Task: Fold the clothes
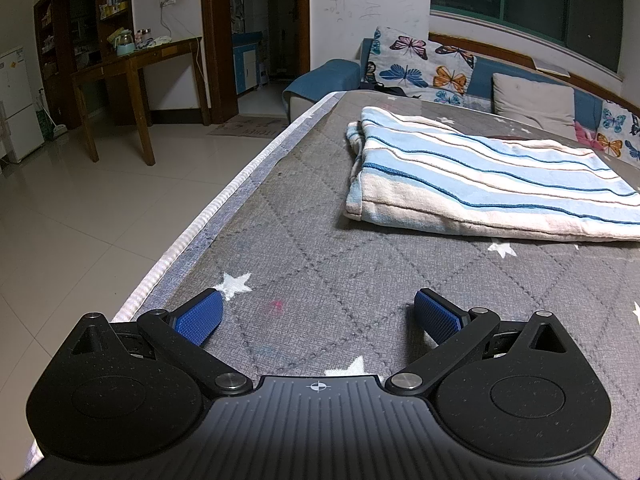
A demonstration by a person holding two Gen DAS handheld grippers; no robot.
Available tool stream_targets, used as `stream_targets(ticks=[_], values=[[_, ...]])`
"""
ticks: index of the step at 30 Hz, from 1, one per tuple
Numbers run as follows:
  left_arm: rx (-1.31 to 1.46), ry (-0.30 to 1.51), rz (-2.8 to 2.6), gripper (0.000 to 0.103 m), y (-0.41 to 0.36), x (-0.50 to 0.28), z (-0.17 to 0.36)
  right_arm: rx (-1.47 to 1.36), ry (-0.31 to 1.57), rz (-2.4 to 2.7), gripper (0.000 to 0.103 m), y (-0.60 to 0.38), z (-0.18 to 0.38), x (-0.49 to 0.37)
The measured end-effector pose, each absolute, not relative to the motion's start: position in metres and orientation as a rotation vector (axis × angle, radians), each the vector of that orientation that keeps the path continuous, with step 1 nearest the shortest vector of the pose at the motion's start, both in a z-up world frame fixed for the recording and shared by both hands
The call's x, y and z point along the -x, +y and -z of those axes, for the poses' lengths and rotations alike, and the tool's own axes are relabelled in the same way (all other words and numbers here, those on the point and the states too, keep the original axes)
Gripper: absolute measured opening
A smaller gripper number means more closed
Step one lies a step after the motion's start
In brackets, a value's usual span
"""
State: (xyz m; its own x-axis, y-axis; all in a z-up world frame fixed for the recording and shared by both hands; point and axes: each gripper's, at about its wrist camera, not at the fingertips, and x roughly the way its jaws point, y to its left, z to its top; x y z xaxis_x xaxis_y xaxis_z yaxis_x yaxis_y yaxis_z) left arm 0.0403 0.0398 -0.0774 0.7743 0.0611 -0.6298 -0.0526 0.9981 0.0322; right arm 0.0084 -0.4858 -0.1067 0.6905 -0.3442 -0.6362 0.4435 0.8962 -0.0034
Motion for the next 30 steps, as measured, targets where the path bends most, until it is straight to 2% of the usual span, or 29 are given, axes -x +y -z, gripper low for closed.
stream_targets(ticks=[30], values=[[-0.013, 0.682, -0.062, 0.103, 0.040, -0.040, 0.077, -0.155, 0.678, 0.442, 0.103, -0.482, 0.108, 0.005]])
